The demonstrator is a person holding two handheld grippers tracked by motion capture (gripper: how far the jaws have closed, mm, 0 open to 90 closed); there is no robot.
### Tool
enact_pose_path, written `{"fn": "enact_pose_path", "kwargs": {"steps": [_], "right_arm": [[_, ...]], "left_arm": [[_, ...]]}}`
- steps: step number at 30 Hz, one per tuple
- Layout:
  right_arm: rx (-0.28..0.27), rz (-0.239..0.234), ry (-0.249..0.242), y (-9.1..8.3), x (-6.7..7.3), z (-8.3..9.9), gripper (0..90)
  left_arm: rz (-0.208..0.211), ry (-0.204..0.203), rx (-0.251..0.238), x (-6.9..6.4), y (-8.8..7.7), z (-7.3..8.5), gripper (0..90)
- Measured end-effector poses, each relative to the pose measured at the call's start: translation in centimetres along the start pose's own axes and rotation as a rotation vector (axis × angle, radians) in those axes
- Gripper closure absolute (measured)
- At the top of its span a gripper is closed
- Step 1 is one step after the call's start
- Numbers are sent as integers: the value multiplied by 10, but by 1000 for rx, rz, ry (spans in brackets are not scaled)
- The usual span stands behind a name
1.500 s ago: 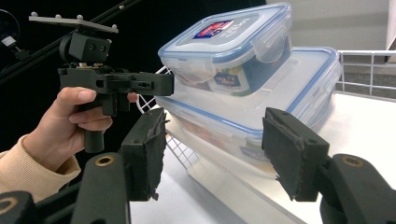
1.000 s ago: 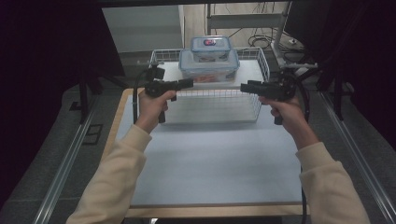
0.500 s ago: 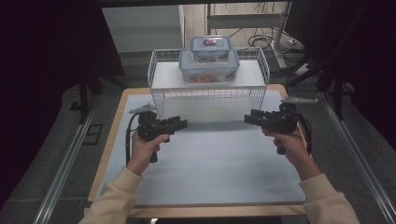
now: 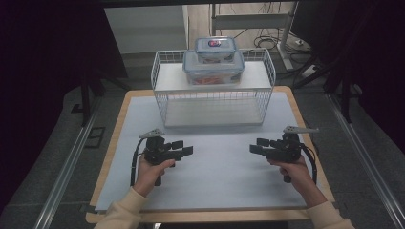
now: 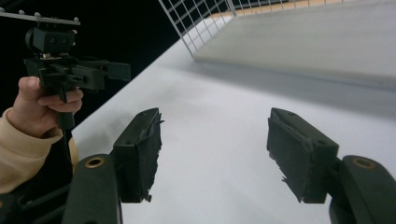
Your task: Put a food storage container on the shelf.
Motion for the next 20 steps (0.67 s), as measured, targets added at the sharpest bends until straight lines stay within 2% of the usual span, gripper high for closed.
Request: {"fn": "enact_pose_path", "kwargs": {"steps": [1,4,6,13,20], "right_arm": [[19,7,-2,2,-1,5,340],[37,11,-1,5,-3,13,339],[46,14,-2,7,-4,17,337],[34,13,-6,6,-3,14,332],[23,9,-10,3,-3,12,316]], "left_arm": [[-1,-2,2,1,1,1,359],[-24,8,6,3,2,5,353],[-25,10,14,3,4,6,343],[-35,21,10,3,2,7,326],[-62,19,-4,10,-5,6,292]]}}
Point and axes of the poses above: each handheld gripper's, and its own axes: y roughly forward along the jaws, z roughly out of its underside, x roughly to its left, the point moved 8 cm from there along y, roughly forward along the jaws, and after that the axes turned 5 degrees about -y, right-handed, at the moved point
